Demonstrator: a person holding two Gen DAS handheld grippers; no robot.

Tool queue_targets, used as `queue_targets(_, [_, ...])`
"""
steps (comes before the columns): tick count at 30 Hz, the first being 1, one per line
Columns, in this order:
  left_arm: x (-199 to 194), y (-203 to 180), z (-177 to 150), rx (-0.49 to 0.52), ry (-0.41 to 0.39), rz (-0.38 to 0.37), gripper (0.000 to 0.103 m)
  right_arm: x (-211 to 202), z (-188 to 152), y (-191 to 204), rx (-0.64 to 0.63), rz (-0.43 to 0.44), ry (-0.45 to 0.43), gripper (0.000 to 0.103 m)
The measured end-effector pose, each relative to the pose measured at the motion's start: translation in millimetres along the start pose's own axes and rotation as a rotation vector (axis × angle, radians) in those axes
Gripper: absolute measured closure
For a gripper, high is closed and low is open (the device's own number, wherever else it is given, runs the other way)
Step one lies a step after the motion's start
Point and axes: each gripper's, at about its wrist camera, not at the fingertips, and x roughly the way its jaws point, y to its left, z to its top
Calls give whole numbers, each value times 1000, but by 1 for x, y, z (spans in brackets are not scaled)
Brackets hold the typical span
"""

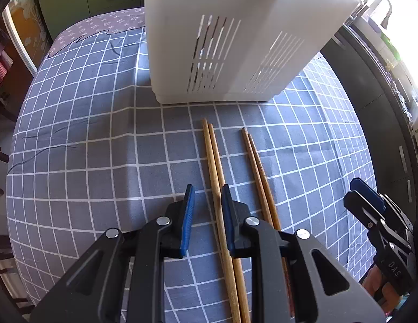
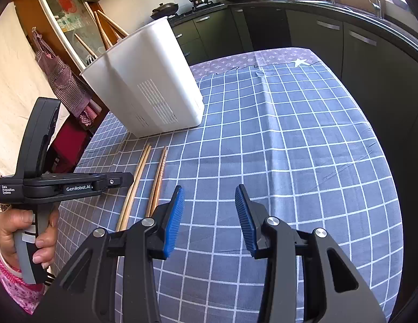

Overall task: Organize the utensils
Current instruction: 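Move both open grippers back down to the loose chopsticks, then close the left gripper on a wooden chopstick and lift it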

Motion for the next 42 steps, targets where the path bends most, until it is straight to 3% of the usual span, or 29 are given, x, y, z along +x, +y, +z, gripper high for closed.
queue_targets(22, [18, -48, 5, 58, 9, 129, 86, -7, -3, -5, 28, 33, 8, 61])
queue_targets(25, [18, -47, 4, 48, 15, 126, 94, -7, -4, -6, 34, 39, 9, 59])
queue_targets(31, [14, -32, 3, 16, 21, 89, 97, -9, -4, -7, 34, 38, 7, 59])
queue_targets(35, [0, -22, -1, -1, -19, 74, 97, -10, -3, -7, 34, 26, 10, 59])
queue_targets(42, [-55, 0, -11, -22, -190, 23, 97, -3, 0, 6, -10, 12, 28, 59])
